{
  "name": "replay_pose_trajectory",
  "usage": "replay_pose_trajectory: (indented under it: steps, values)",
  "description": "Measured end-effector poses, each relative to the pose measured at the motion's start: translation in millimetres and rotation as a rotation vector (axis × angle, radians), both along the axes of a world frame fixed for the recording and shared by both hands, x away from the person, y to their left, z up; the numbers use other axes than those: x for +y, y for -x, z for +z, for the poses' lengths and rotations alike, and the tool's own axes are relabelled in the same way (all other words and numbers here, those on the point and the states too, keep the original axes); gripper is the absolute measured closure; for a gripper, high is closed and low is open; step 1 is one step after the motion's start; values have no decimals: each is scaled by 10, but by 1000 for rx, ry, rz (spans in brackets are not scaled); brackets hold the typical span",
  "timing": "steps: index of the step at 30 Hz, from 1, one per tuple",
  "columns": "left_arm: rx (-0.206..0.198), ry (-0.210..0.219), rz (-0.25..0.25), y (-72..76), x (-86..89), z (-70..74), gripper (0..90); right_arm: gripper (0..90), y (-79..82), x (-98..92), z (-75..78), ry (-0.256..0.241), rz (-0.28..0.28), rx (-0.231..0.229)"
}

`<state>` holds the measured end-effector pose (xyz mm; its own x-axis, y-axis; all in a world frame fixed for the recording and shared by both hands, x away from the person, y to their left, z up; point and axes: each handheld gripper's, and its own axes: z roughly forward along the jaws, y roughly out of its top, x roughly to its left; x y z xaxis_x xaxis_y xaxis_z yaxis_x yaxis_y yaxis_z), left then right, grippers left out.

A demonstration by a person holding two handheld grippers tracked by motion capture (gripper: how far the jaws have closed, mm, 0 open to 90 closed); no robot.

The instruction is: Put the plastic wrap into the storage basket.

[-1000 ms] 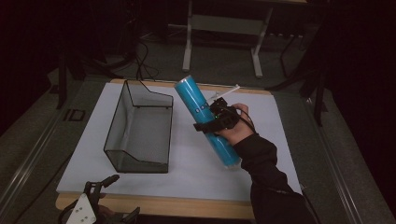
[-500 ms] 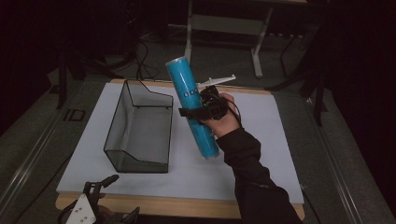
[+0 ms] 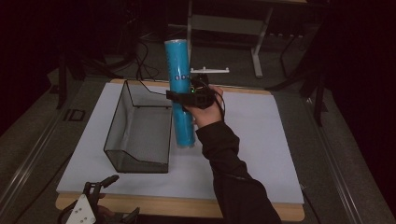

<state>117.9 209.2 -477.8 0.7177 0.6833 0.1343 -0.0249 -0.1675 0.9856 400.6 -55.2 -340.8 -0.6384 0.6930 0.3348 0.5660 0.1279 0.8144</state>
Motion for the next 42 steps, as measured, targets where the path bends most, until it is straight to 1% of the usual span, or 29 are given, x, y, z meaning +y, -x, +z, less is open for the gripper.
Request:
replay_pose_trajectory:
  steps: [1, 2, 4, 5, 7, 9, 11, 12, 13, 14, 15, 16, 18, 20, 21, 23, 25, 26, 28, 30, 31, 33, 34, 36, 38, 42]
  values:
    - [-2, 0, -1, 1, 1, 2, 2, 316, -14, 43, 8, -2, -10, -8]
    - [-1, 0, -2, 1, 1, 2, 2, 316, -28, 93, 14, -15, -24, -11]
    - [0, 2, -4, 2, 1, 3, 1, 316, -60, 169, 11, -33, -37, -7]
    - [0, 2, -4, 2, 1, 3, 2, 316, -60, 169, 11, -33, -37, -7]
    - [-2, 2, -6, 4, 2, 5, 2, 316, -99, 265, -15, -34, -65, -4]
    - [-1, 2, -8, 5, 2, 4, 2, 316, -120, 308, -44, -58, -68, 13]
    - [-2, 1, -9, 4, 2, 5, 2, 316, -133, 359, -82, -90, -87, 33]
    - [-2, 1, -9, 4, 2, 5, 2, 316, -133, 359, -82, -90, -87, 33]
    - [-4, 0, -11, 5, 1, 6, 2, 316, -148, 424, -138, -110, -117, 47]
    - [-4, 0, -11, 5, 1, 6, 2, 316, -154, 449, -170, -115, -125, 42]
    - [-8, -4, -12, 10, 1, 7, 2, 316, -157, 475, -194, -114, -137, 50]
    - [-8, -4, -12, 10, 1, 7, 2, 316, -157, 475, -194, -114, -137, 50]
    - [-11, -8, -11, 11, 2, 7, 2, 316, -170, 508, -268, -131, -152, 56]
    - [-11, -12, -12, 9, -3, 5, 2, 316, -189, 541, -357, -156, -162, 87]
    - [-10, -14, -13, 9, -6, 4, 2, 316, -196, 558, -398, -158, -168, 97]
    - [-11, -14, -17, 11, -10, 4, 2, 316, -212, 591, -475, -142, -175, 108]
    - [-16, -24, -13, 14, -12, 3, 2, 316, -219, 613, -561, -144, -178, 127]
    - [-16, -24, -15, 14, -12, 3, 2, 316, -213, 624, -602, -143, -190, 139]
    - [-14, -20, -19, 11, -14, 3, 2, 316, -213, 641, -692, -145, -196, 160]
    - [-12, -22, -23, 10, -18, 1, 2, 316, -206, 664, -777, -132, -204, 178]
    - [-13, -23, -23, 11, -19, 1, 2, 315, -209, 677, -819, -126, -203, 196]
    - [-24, -41, -13, 15, -24, 0, 2, 315, -208, 691, -909, -131, -192, 225]
    - [-26, -44, -12, 15, -28, -3, 2, 315, -205, 699, -951, -125, -186, 239]
    - [-24, -40, -16, 16, -28, -2, 2, 315, -183, 715, -1031, -110, -193, 250]
    - [-23, -39, -17, 18, -27, -1, 2, 315, -174, 724, -1103, -96, -196, 272]
    - [-26, -40, -15, 18, -25, 1, 2, 315, -165, 716, -1226, -104, -213, 340]
